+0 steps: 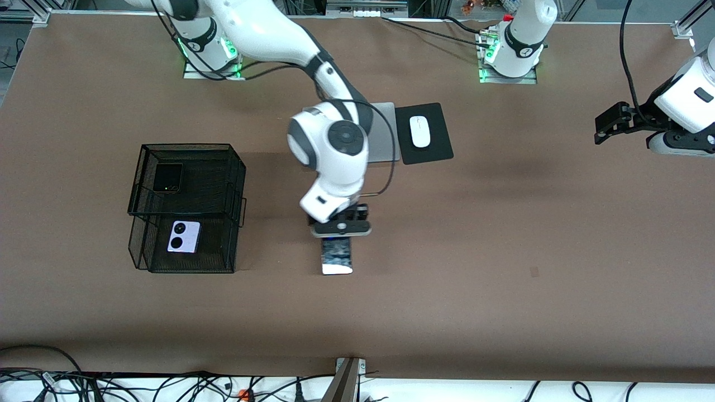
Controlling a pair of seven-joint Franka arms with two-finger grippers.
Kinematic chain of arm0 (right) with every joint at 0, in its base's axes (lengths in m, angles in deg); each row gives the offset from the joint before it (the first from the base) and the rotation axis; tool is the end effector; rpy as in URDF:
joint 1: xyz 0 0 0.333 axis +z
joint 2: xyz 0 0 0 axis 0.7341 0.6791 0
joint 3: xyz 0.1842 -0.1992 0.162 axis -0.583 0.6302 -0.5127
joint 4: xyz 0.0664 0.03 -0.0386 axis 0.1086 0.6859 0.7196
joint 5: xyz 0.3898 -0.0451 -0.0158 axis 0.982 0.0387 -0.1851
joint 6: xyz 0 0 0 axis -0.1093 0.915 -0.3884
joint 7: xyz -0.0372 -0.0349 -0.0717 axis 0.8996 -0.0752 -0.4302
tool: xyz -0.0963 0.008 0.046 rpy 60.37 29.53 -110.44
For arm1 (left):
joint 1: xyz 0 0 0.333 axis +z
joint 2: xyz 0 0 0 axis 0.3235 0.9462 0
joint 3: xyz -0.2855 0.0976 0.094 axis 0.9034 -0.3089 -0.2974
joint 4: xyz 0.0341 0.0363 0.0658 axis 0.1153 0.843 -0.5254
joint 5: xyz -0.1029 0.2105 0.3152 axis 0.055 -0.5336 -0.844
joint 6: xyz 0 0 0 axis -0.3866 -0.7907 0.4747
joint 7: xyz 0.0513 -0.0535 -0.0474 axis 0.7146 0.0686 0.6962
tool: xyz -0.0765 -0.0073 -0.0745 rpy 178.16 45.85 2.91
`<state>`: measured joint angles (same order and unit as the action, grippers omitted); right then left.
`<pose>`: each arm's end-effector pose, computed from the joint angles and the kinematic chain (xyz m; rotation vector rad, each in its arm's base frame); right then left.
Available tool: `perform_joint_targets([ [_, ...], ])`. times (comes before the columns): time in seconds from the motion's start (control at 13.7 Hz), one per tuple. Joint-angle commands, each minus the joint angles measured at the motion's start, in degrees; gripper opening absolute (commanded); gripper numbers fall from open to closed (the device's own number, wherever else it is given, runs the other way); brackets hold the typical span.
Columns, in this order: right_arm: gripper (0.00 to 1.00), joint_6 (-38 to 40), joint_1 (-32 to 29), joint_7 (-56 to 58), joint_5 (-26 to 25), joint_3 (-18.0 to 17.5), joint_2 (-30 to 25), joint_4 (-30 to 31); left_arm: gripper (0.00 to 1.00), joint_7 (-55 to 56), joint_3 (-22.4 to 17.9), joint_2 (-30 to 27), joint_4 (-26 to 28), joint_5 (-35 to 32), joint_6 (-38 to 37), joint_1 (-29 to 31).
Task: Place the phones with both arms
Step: 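Carry the tall black phone into the basket's front compartment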
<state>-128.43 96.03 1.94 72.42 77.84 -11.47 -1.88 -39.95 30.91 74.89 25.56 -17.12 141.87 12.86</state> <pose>0.6319 0.4449 0.3617 2.9756 0.1279 0.3025 0.5611 -0.0333 0.6175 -3.1194 0.1051 0.0630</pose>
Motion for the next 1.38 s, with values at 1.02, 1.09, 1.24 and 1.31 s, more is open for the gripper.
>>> perform_joint_targets([
  [1.02, 0.2, 5.66, -2.66, 19.55, -0.21, 13.03, -39.06, 51.24, 1.0, 0.08, 0.02, 0.01, -0.63, 0.45, -0.48, 0.21],
  [1.09, 0.2, 6.62, -2.48, 19.55, -0.21, 12.94, -39.24, 51.24, 1.0, 0.08, 0.02, 0.01, -0.63, 0.45, -0.57, 0.21],
  [1.24, 0.2, 7.68, -2.48, 19.29, -0.21, 12.85, -39.77, 51.24, 1.0, 0.08, -0.07, 0.01, -0.63, 0.45, -0.74, 0.3],
  [1.31, 0.2, 7.94, -2.48, 19.11, -0.21, 12.85, -39.68, 51.33, 1.0, 0.08, -0.16, 0.01, -0.63, 0.45, -0.74, 0.22],
])
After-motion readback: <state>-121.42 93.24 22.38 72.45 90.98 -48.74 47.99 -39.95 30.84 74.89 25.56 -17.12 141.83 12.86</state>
